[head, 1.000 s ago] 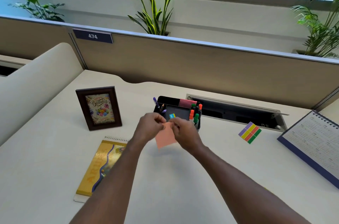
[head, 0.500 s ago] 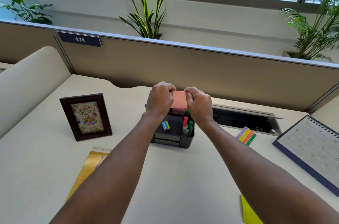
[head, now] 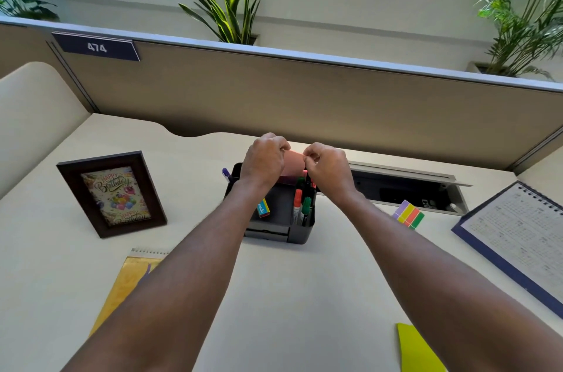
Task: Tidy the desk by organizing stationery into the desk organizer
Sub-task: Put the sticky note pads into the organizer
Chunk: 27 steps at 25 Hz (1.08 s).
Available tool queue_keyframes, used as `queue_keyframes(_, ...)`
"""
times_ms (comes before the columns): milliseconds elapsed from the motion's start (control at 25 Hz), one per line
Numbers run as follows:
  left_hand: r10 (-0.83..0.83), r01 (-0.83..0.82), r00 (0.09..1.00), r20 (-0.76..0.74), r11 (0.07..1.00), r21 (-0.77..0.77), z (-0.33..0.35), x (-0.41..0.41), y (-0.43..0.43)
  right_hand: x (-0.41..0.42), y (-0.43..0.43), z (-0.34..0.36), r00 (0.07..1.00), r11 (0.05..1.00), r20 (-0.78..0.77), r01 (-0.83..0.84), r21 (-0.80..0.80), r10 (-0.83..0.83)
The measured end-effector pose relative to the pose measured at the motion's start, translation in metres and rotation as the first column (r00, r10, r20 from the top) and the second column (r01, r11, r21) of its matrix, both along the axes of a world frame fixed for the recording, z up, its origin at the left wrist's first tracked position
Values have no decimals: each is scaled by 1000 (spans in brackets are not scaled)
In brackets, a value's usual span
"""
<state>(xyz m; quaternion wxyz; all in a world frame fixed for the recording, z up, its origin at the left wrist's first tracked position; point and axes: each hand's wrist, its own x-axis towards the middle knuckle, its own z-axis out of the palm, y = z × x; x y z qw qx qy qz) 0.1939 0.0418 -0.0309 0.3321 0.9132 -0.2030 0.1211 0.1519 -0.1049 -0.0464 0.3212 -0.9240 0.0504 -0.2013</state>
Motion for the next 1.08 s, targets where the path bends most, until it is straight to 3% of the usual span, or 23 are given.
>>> queue_keyframes(320, -31, 31, 1000, -1, 999, 19, -5, 5, -10, 1, -15, -6, 997, 998, 68, 24, -60, -20)
queue_keyframes(560, -14, 33, 992, -127, 988, 148, -21, 2, -10, 4, -23, -29, 987, 994, -154, 17, -111, -34)
queue_keyframes(840, -26, 27, 1000, -10, 995, 101, -14, -6, -9, -13, -42, -37, 978, 996, -194, 70, -49, -78)
queue_keyframes(1080, -152, 151, 988, 13, 986, 64, -9, -64, -32, -75, -47, -36, 980, 995, -200, -11, -103, -9)
